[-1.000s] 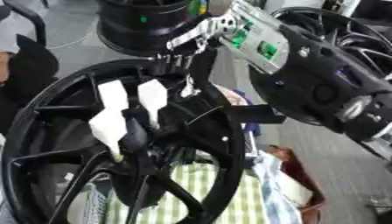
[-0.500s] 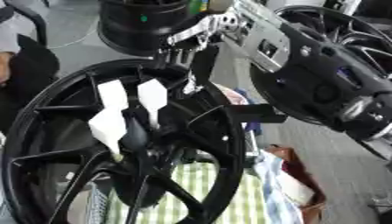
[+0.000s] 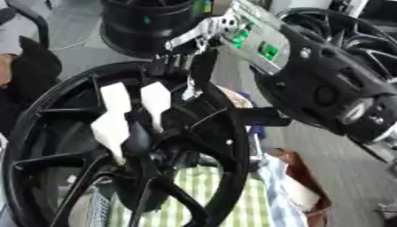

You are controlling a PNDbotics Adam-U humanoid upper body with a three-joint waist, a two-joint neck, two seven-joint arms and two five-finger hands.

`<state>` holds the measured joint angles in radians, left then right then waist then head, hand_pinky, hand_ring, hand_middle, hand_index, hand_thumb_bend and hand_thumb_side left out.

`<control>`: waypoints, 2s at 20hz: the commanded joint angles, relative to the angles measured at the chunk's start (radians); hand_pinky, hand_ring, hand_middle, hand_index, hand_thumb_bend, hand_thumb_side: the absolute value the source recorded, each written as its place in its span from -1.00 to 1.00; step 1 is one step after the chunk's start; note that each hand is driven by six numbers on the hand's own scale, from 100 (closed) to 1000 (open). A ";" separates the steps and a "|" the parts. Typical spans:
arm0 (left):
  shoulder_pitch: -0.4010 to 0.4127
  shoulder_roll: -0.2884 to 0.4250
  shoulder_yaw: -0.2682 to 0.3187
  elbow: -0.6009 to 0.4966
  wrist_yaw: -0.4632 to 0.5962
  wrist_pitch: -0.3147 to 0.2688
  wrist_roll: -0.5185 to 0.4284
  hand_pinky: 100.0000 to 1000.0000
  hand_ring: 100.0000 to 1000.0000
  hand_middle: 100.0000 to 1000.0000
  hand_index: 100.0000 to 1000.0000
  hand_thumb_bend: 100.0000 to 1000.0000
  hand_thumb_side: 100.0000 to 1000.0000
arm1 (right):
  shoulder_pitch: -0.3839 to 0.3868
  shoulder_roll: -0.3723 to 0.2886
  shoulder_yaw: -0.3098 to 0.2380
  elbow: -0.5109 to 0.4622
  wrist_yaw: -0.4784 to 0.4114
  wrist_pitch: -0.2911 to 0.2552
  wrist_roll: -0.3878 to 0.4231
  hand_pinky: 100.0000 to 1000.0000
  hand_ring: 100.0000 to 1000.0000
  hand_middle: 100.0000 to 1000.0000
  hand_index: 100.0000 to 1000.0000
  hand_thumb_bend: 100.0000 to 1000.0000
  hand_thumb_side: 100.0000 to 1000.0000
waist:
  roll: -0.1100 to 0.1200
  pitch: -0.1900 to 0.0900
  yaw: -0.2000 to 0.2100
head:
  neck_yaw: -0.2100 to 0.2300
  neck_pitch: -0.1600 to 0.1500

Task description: Pull the pin out of the wheel hub.

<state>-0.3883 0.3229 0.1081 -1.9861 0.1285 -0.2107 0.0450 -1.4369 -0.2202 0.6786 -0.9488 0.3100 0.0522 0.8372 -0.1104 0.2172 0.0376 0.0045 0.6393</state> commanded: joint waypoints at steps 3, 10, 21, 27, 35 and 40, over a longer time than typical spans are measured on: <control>-0.017 0.004 -0.004 -0.014 0.005 -0.001 -0.007 0.65 0.89 0.62 0.68 -0.71 -0.02 | -0.029 0.001 -0.002 -0.005 -0.015 0.011 -0.002 0.69 0.75 0.68 0.77 -0.30 -0.92 | 0.007 -0.016 0.003 | -0.001 -0.014; -0.024 0.000 -0.006 -0.014 0.009 -0.002 -0.011 0.65 0.89 0.62 0.68 -0.71 -0.02 | -0.018 0.026 -0.007 0.039 -0.016 0.013 -0.007 0.68 0.74 0.66 0.76 -0.34 -0.92 | 0.006 -0.015 0.010 | -0.001 -0.020; -0.031 -0.004 -0.007 -0.014 0.013 -0.002 -0.015 0.65 0.89 0.61 0.68 -0.71 -0.02 | -0.005 0.061 -0.029 0.103 -0.004 -0.015 -0.029 0.64 0.70 0.47 0.66 -0.46 -0.99 | 0.007 -0.011 0.016 | -0.001 -0.022; -0.032 -0.005 -0.008 -0.014 0.014 0.001 -0.017 0.65 0.90 0.61 0.68 -0.72 -0.02 | -0.003 0.077 -0.035 0.114 -0.020 0.004 -0.081 0.60 0.62 0.23 0.44 -0.73 -1.00 | 0.007 -0.009 0.018 | -0.001 -0.022; -0.033 -0.004 -0.008 -0.014 0.014 0.007 -0.019 0.65 0.90 0.62 0.68 -0.72 -0.01 | 0.000 0.081 -0.036 0.108 -0.068 0.058 -0.190 0.51 0.46 -0.22 -0.02 -0.99 -1.00 | 0.006 -0.010 0.019 | 0.000 -0.023; -0.032 -0.004 -0.008 -0.014 0.013 0.010 -0.020 0.65 0.91 0.62 0.68 -0.73 0.00 | -0.002 0.072 -0.036 0.088 -0.102 0.105 -0.288 0.46 0.35 -0.49 -0.29 -1.00 -1.00 | 0.005 -0.011 0.018 | 0.000 -0.022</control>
<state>-0.4052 0.3069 0.1016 -1.9861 0.1389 -0.2036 0.0254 -1.4075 -0.1252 0.6604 -0.8357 0.2252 0.1480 0.5796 -0.1132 0.2235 0.0552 0.0047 0.6307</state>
